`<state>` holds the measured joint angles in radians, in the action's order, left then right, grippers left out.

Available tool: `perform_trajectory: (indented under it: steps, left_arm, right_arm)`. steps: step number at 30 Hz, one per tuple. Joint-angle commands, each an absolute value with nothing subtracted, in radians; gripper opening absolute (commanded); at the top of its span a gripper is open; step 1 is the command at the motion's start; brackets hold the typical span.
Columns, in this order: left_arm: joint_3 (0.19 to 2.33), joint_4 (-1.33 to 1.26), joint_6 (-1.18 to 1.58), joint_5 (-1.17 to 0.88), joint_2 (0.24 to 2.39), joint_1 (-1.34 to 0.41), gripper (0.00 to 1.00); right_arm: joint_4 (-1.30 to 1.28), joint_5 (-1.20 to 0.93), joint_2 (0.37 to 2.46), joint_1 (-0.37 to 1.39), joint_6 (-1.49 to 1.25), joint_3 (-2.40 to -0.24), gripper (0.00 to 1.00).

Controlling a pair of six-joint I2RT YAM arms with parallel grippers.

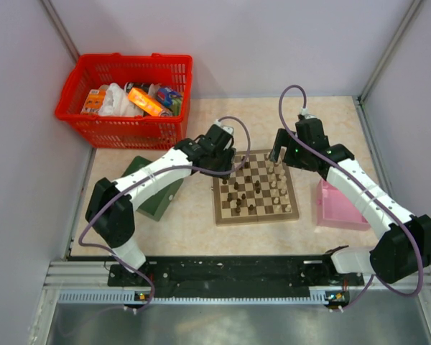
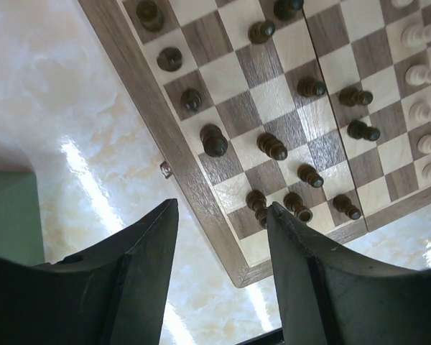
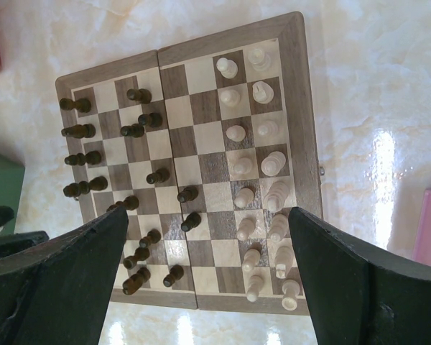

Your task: Set up the chess pieces on the board

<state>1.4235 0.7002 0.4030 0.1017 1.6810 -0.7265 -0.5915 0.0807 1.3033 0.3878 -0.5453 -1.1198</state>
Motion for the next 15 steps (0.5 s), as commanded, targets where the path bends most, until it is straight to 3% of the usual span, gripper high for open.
perform_trajectory:
  steps: [1,15]
  left_arm:
    - [1.394,0.67,0.428,0.1,1.649,-0.768,0.58]
    - [1.285,0.618,0.479,0.057,1.658,-0.841,0.58]
  right_arm:
    - [-0.563,0.078,1.302,0.382,-0.545,-1.121,0.93]
    - [-0.563,0.072,1.307,0.382,-0.555,-1.115,0.93]
